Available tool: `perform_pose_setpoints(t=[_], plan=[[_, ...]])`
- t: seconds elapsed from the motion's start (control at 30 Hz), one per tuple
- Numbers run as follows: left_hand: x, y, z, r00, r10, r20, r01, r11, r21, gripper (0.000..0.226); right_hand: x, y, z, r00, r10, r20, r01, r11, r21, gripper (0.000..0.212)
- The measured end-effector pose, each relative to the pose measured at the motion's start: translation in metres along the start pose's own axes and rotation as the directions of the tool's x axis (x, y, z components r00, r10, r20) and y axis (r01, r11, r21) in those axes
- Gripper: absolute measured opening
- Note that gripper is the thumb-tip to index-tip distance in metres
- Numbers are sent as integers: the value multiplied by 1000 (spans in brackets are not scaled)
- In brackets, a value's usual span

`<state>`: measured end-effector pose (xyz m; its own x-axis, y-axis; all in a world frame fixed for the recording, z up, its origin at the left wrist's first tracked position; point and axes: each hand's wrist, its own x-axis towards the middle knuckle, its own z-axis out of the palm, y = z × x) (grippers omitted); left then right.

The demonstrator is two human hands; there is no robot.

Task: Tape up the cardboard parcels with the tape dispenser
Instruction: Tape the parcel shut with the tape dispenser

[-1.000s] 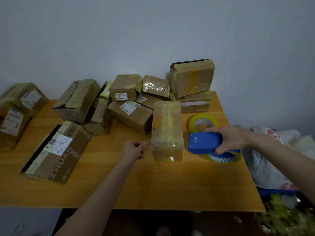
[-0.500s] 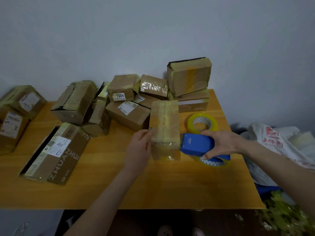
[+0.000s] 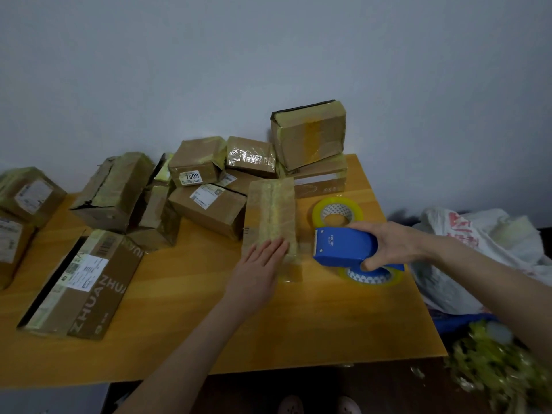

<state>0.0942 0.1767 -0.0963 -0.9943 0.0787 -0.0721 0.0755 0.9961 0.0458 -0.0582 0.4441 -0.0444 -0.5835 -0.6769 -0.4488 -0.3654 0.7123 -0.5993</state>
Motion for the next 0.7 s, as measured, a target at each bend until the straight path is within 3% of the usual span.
perform_pose_setpoints(t=[0.23,0.43,0.57,0.7], plan=[[0,-3,2,999,16,-41,-18,999,-49,65,0,4,-10,996,-41,79,37,998,52,76],[3,-6,2,998,32,-62,-36,997,-66,65,2,-9,-10,994,62,86,-45,982,-183,83],[2,-7,5,996,30,-80,-35,998,-57,66,20,-30,-2,983,115,140,-64,942,-331,67],[2,-6,6,997,33,-76,-39,996,-74,67,36,-44,2,976,131,171,-67,940,-336,52]])
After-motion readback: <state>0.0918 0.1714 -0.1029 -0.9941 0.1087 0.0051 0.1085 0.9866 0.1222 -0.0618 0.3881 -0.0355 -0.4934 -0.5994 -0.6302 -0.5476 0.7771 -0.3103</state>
